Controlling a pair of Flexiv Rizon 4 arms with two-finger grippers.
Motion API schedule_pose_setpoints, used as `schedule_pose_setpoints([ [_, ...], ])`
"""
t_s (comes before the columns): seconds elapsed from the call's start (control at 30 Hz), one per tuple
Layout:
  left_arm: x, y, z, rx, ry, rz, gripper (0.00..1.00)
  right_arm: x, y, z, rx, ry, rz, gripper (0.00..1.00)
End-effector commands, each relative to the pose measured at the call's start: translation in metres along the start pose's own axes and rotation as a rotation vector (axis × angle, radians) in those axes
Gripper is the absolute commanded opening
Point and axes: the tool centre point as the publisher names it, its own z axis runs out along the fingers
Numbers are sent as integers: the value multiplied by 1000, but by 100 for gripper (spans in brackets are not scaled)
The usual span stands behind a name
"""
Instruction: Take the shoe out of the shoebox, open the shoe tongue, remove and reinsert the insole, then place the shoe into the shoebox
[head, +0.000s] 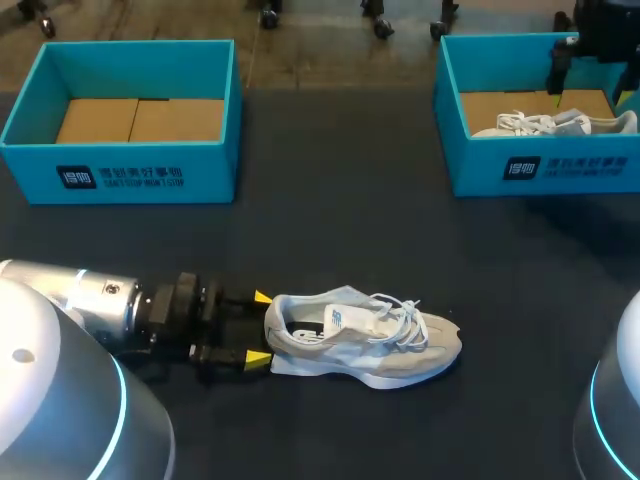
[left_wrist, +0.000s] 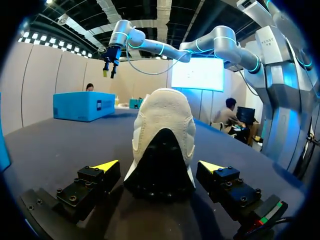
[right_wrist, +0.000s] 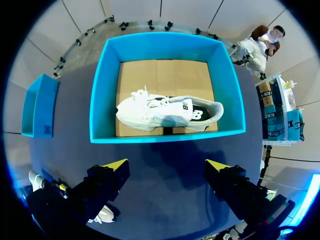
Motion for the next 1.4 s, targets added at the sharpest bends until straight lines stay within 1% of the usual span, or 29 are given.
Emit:
schedule_pose_setpoints([
  [0.03, -5, 4, 4, 4, -4, -4, 100, 0, 0, 0, -1, -1, 0, 100],
  [0.77, -2, 2, 15, -2, -1, 0, 100, 0, 0, 0, -1, -1, 0, 100],
  [1.07, 0, 0, 18, 8, 16, -8, 100, 0, 0, 0, -1, -1, 0, 100],
  [1.4, 4, -2, 26, 6, 14, 12, 100, 0, 0, 0, -1, -1, 0, 100],
])
